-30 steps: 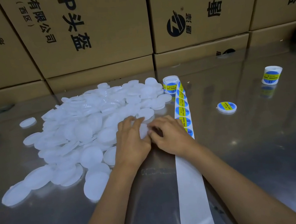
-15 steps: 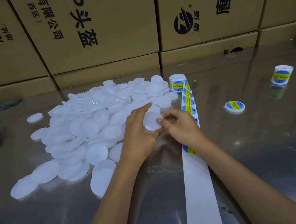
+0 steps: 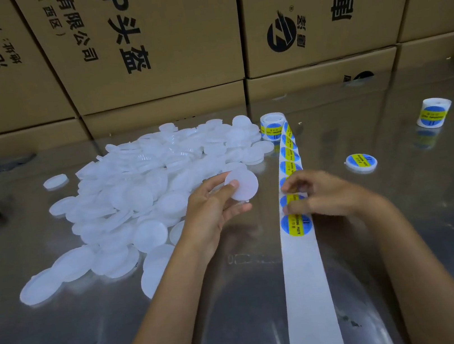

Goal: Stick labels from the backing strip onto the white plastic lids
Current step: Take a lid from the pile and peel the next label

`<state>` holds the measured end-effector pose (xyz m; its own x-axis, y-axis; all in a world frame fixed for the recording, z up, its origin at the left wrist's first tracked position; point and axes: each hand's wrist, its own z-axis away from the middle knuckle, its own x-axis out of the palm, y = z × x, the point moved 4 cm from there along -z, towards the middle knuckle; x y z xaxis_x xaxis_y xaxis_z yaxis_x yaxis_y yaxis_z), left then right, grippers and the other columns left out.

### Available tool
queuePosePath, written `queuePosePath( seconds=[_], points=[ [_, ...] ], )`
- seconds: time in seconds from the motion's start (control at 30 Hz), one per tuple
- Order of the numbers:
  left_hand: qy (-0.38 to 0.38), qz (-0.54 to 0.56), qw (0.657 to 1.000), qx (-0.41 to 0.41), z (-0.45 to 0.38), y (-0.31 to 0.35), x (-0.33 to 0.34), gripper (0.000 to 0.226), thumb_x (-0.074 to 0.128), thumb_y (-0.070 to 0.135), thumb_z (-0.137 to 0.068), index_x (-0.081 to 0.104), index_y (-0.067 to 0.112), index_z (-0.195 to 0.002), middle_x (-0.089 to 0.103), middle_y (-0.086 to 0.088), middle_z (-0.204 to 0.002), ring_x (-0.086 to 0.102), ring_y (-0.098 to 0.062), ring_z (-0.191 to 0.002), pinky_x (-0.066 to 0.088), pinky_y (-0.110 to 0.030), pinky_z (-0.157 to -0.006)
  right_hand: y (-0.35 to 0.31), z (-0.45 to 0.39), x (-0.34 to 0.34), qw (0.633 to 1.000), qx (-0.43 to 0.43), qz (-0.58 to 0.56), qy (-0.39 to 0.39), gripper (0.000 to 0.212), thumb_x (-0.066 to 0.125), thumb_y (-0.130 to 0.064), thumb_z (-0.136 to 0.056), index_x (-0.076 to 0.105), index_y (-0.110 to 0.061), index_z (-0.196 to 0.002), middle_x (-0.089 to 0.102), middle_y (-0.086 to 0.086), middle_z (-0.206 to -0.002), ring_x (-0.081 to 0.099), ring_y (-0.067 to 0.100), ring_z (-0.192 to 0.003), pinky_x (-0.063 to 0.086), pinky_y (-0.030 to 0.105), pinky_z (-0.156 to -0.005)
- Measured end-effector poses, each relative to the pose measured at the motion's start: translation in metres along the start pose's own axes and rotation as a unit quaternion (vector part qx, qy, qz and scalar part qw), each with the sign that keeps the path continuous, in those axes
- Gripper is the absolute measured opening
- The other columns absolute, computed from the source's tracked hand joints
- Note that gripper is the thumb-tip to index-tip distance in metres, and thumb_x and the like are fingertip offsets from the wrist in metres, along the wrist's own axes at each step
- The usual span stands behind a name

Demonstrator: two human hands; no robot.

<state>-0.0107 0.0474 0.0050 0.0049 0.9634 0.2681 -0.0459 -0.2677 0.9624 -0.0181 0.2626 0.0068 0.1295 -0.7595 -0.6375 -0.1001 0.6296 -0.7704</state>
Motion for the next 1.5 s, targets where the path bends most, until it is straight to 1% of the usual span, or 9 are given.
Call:
queuePosePath(
  seconds=[0.07, 0.13, 0.2, 0.3, 0.6, 1.0, 1.13, 1.33, 1.5],
  points=[
    [0.000, 0.022, 1.000, -0.001, -0.001, -0.001, 0.002, 0.033, 0.061, 0.002, -0.097, 0.060, 0.000, -0.129, 0.064, -0.018, -0.127, 0.073, -0.026, -0.096, 0.062, -0.029, -0.072, 0.003, 0.001, 0.005, 0.996, -0.001, 0.065, -0.059, 0.046, 0.086, -0.034, -0.071, 0.062, -0.037, -0.111, 0.056, -0.011, -0.125, 0.052, 0.008, -0.118, 0.041, 0.031, -0.107],
    [-0.006, 0.028, 1.000, 0.002, -0.002, -0.003, 0.003, 0.028, 0.058, 0.000, -0.098, 0.062, -0.002, -0.126, 0.067, -0.018, -0.123, 0.071, -0.028, -0.106, 0.062, -0.029, -0.078, -0.001, 0.001, 0.011, 0.995, -0.021, 0.061, -0.074, 0.050, 0.085, -0.040, -0.070, 0.058, -0.043, -0.112, 0.054, -0.015, -0.129, 0.049, 0.006, -0.123, 0.037, 0.033, -0.111],
    [-0.014, 0.024, 1.000, 0.006, -0.003, -0.005, 0.004, 0.021, 0.055, 0.000, -0.100, 0.065, -0.002, -0.118, 0.070, -0.018, -0.118, 0.070, -0.027, -0.108, 0.061, -0.031, -0.084, -0.006, 0.000, 0.018, 0.995, -0.046, 0.049, -0.069, 0.049, 0.085, -0.037, -0.073, 0.058, -0.042, -0.113, 0.055, -0.015, -0.129, 0.050, 0.005, -0.123, 0.037, 0.035, -0.112],
    [-0.021, 0.015, 1.000, 0.011, -0.004, -0.007, 0.006, 0.020, 0.052, 0.002, -0.102, 0.066, -0.001, -0.116, 0.073, -0.012, -0.107, 0.074, -0.019, -0.094, 0.061, -0.032, -0.087, -0.010, -0.002, 0.028, 0.995, -0.074, 0.028, -0.066, 0.049, 0.085, -0.032, -0.075, 0.061, -0.034, -0.118, 0.058, -0.011, -0.130, 0.052, 0.008, -0.124, 0.038, 0.036, -0.112],
    [-0.037, 0.001, 0.999, -0.021, -0.007, -0.015, 0.013, 0.018, 0.049, 0.004, -0.104, 0.062, 0.004, -0.117, 0.062, -0.021, -0.129, 0.068, -0.030, -0.112, 0.061, -0.032, -0.084, -0.017, -0.001, 0.032, 0.994, -0.093, 0.032, -0.054, 0.039, 0.086, -0.030, -0.075, 0.068, -0.026, -0.109, 0.063, -0.015, -0.121, 0.056, 0.009, -0.118, 0.037, 0.040, -0.111],
    [-0.062, 0.028, 0.996, -0.052, -0.008, -0.015, 0.008, 0.020, 0.047, 0.008, -0.105, 0.063, 0.009, -0.118, 0.072, -0.018, -0.118, 0.073, -0.030, -0.103, 0.061, -0.035, -0.085, -0.020, -0.004, 0.032, 0.997, -0.083, 0.009, -0.004, 0.019, 0.086, -0.021, -0.073, 0.071, -0.020, -0.086, 0.065, -0.009, -0.111, 0.059, 0.016, -0.110, 0.042, 0.043, -0.104],
    [-0.072, 0.041, 0.994, -0.067, -0.008, -0.014, 0.009, 0.023, 0.045, 0.007, -0.106, 0.062, 0.007, -0.122, 0.073, -0.018, -0.115, 0.070, -0.035, -0.107, 0.061, -0.040, -0.087, -0.021, -0.005, 0.032, 0.997, -0.074, 0.006, 0.007, 0.020, 0.086, -0.021, -0.071, 0.068, -0.027, -0.079, 0.062, -0.011, -0.108, 0.058, 0.015, -0.109, 0.042, 0.044, -0.105],
    [-0.063, 0.033, 0.995, -0.065, -0.009, -0.015, 0.009, 0.027, 0.046, 0.008, -0.105, 0.059, 0.004, -0.128, 0.070, -0.018, -0.118, 0.070, -0.035, -0.108, 0.061, -0.042, -0.087, -0.022, -0.003, 0.031, 0.996, -0.090, 0.005, -0.022, 0.017, 0.077, -0.038, -0.074, 0.072, -0.024, -0.080, 0.064, -0.013, -0.101, 0.057, 0.011, -0.106, 0.044, 0.042, -0.102],
    [-0.062, 0.033, 0.995, -0.067, -0.010, -0.016, 0.008, 0.027, 0.046, 0.008, -0.105, 0.059, 0.003, -0.129, 0.069, -0.020, -0.121, 0.071, -0.032, -0.106, 0.061, -0.040, -0.086, -0.018, -0.004, 0.031, 0.993, -0.108, 0.043, -0.026, 0.016, 0.081, -0.030, -0.079, 0.070, -0.024, -0.088, 0.063, -0.012, -0.110, 0.054, 0.012, -0.115, 0.038, 0.045, -0.108]
  ],
)
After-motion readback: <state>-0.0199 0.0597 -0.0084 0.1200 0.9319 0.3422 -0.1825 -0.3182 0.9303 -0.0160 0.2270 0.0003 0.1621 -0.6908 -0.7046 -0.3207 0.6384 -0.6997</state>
